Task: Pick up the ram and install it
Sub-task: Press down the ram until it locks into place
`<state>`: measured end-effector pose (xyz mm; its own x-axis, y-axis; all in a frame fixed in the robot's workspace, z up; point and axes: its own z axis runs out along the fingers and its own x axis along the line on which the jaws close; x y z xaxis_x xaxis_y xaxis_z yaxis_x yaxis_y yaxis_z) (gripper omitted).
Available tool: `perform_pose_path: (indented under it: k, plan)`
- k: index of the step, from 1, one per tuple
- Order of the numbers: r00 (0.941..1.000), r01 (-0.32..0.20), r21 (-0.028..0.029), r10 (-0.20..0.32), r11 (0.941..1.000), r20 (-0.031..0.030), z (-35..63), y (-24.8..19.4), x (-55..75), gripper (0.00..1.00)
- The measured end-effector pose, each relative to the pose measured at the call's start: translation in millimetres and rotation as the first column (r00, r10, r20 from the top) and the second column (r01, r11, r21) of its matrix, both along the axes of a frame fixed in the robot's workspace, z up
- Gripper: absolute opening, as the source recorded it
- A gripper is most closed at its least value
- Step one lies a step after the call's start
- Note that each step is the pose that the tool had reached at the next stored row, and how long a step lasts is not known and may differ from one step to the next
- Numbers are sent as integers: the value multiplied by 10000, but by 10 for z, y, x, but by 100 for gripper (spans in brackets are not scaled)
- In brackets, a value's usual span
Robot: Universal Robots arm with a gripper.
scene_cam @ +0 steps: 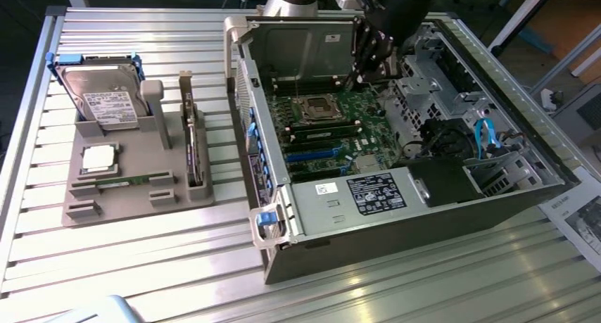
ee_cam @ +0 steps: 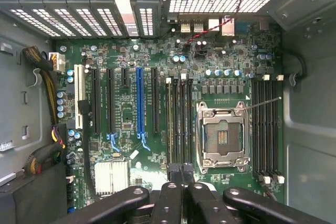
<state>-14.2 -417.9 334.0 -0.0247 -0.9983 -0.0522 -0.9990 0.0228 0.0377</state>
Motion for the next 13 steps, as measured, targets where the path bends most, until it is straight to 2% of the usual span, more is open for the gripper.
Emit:
perform_pose_path:
  k: [9, 10, 13]
  plan:
    - [10000, 89, 1, -89, 10000, 0, 0, 0, 0, 10]
    - [9990, 452, -2, -452, 9990, -1, 1, 0, 1, 10]
    - [9936, 1126, 0, -1126, 9936, 0, 0, 0, 0, 10]
